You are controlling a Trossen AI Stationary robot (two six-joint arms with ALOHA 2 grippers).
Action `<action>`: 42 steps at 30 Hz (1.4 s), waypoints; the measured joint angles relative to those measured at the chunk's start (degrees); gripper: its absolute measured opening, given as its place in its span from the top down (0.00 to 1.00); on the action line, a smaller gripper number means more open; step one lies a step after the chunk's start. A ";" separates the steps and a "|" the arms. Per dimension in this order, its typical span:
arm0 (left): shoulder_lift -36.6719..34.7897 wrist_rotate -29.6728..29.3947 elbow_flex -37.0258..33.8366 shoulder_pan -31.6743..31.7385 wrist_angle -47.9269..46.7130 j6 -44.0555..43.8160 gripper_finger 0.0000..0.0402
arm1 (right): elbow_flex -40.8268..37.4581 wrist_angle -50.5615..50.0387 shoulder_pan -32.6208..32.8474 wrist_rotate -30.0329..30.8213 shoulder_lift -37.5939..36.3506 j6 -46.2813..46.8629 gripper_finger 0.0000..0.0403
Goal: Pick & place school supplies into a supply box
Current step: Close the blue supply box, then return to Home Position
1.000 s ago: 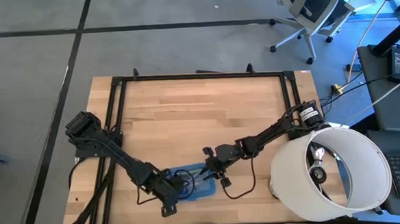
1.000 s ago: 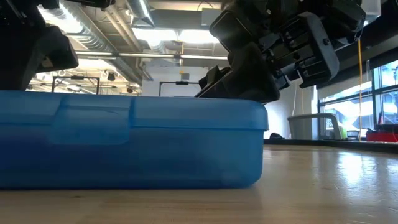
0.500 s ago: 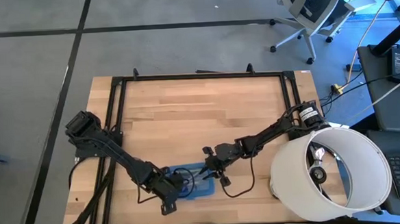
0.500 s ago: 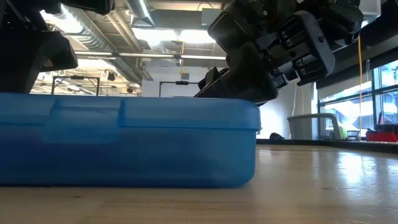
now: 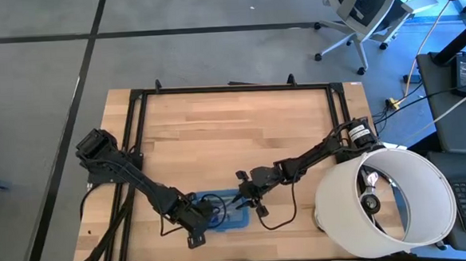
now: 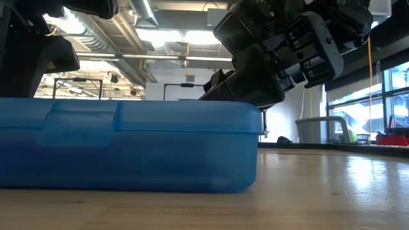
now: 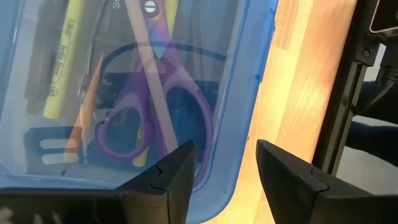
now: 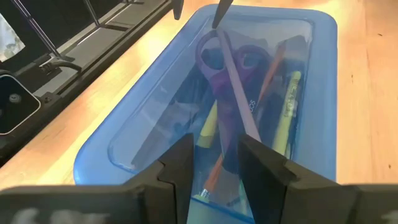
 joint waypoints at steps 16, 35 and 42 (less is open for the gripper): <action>-3.20 -0.41 -0.33 0.00 -1.82 -0.03 0.59 | -0.26 7.38 0.00 -0.36 0.39 1.98 0.69; -8.11 -0.53 -0.36 -0.16 -2.61 1.40 0.60 | -0.10 8.50 -1.25 -0.12 -6.76 1.77 0.69; -12.40 -3.73 -0.28 -0.15 -10.20 -0.90 0.59 | -0.08 4.99 -1.98 -0.32 -11.12 7.73 0.69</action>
